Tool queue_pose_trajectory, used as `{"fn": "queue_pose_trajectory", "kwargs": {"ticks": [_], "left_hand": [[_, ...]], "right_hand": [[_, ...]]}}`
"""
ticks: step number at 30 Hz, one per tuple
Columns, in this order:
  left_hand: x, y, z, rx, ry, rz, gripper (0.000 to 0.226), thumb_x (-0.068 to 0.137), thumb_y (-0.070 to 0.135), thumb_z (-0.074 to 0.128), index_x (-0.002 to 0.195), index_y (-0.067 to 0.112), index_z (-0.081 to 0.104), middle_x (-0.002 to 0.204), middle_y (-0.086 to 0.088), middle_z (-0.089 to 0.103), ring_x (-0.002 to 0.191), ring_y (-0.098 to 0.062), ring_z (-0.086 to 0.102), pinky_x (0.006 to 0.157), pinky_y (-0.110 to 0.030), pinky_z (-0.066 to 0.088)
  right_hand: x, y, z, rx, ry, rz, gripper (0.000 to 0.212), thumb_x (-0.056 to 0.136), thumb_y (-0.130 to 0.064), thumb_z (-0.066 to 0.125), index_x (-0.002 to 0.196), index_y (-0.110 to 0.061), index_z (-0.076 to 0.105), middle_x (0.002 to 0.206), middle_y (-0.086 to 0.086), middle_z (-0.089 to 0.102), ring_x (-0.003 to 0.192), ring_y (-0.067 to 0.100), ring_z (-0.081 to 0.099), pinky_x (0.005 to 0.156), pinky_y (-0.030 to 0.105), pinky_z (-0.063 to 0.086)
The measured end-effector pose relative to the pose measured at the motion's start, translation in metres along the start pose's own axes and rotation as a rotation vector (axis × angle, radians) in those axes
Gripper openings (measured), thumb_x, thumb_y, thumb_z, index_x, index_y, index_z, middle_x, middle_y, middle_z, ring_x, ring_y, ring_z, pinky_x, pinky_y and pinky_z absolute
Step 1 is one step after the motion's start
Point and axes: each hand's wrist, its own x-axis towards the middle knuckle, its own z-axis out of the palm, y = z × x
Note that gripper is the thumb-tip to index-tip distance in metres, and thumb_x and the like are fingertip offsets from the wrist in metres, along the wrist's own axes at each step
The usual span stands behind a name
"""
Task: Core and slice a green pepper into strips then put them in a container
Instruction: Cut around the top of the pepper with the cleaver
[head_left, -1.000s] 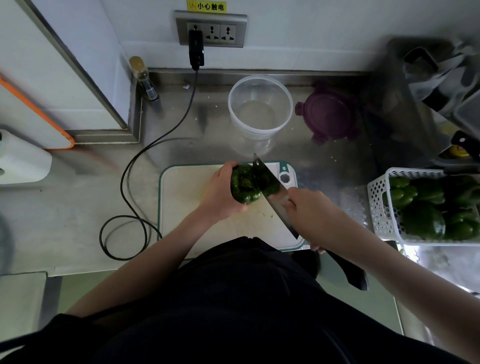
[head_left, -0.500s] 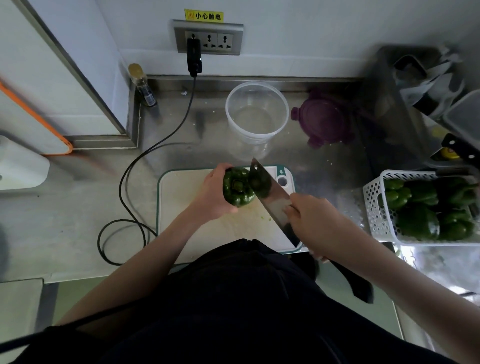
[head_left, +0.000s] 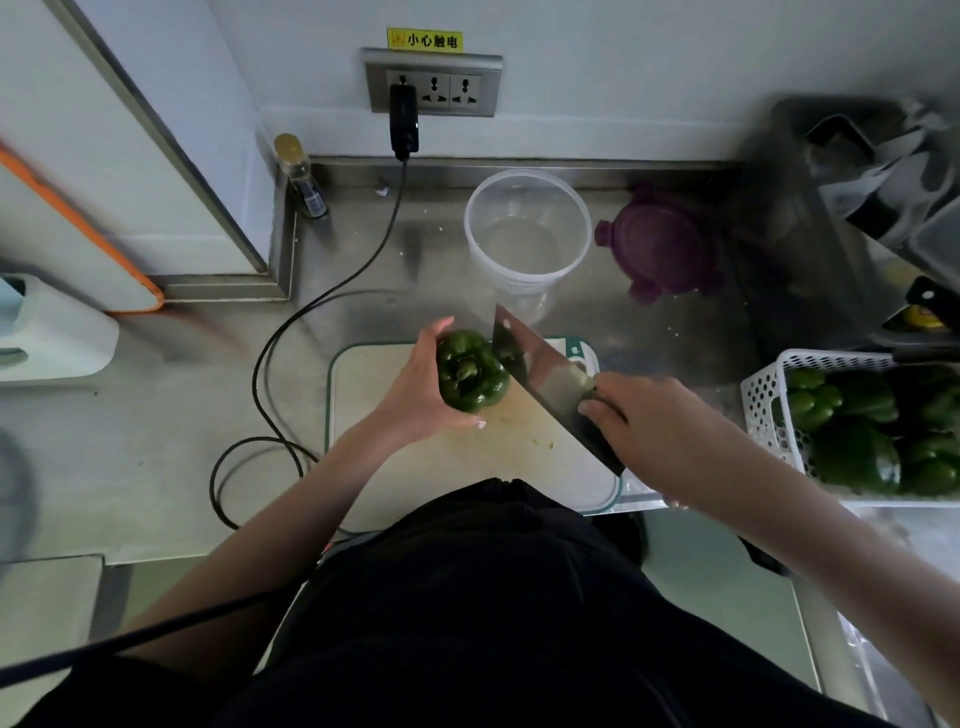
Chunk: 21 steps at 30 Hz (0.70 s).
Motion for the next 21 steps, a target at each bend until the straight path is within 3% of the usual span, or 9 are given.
{"fn": "queue_pose_trajectory", "kwargs": {"ticks": [2,5,11,15,19,21], "left_hand": [[-0.002,0.001,0.005,0.002,0.081,0.003,0.102,0.048,0.023,0.092,0.125,0.026,0.025,0.125,-0.002,0.045,0.114,-0.017,0.05,0.093,-0.03,0.046],[-0.004,0.003,0.01,0.018,0.14,0.022,0.093,0.05,0.022,0.091,0.121,0.021,0.031,0.119,-0.001,0.049,0.107,-0.012,0.05,0.08,-0.014,0.039],[-0.006,0.008,0.012,-0.004,0.201,0.002,0.085,0.055,0.019,0.087,0.121,0.018,0.034,0.113,0.001,0.053,0.1,-0.012,0.053,0.079,-0.023,0.042],[-0.005,0.01,0.012,0.001,0.214,-0.03,0.082,0.056,0.018,0.085,0.121,0.018,0.034,0.111,0.002,0.053,0.097,-0.011,0.053,0.075,-0.022,0.04],[-0.005,0.011,0.015,-0.02,0.228,-0.053,0.082,0.054,0.017,0.085,0.12,0.021,0.036,0.111,0.002,0.054,0.099,-0.012,0.053,0.075,-0.021,0.041],[-0.005,0.01,0.017,-0.029,0.234,-0.059,0.082,0.053,0.017,0.085,0.12,0.023,0.037,0.111,0.003,0.055,0.099,-0.011,0.054,0.073,-0.017,0.039]], "right_hand": [[0.003,-0.003,0.002,-0.019,-0.004,-0.002,0.028,0.1,-0.034,0.036,0.079,-0.016,0.043,0.072,0.005,0.054,0.063,0.021,0.053,0.062,0.039,0.049],[0.008,-0.008,0.003,-0.054,-0.011,-0.011,0.027,0.101,-0.031,0.034,0.08,-0.016,0.041,0.07,0.002,0.049,0.062,0.019,0.05,0.06,0.036,0.045],[0.015,-0.022,0.008,-0.091,-0.016,-0.018,0.017,0.101,-0.021,0.035,0.085,-0.018,0.032,0.069,0.0,0.034,0.059,0.021,0.041,0.056,0.032,0.032],[0.018,-0.023,0.012,-0.097,-0.01,0.005,0.016,0.1,-0.016,0.037,0.085,-0.019,0.03,0.069,0.001,0.035,0.055,0.019,0.038,0.055,0.031,0.032],[0.021,-0.029,0.01,-0.134,-0.023,-0.012,0.032,0.1,-0.014,0.036,0.072,-0.023,0.024,0.068,0.0,0.034,0.055,0.014,0.038,0.047,0.028,0.025],[0.02,-0.03,0.009,-0.162,-0.032,0.001,0.026,0.1,-0.014,0.035,0.077,-0.021,0.026,0.067,0.0,0.033,0.053,0.013,0.036,0.047,0.029,0.025]]}}
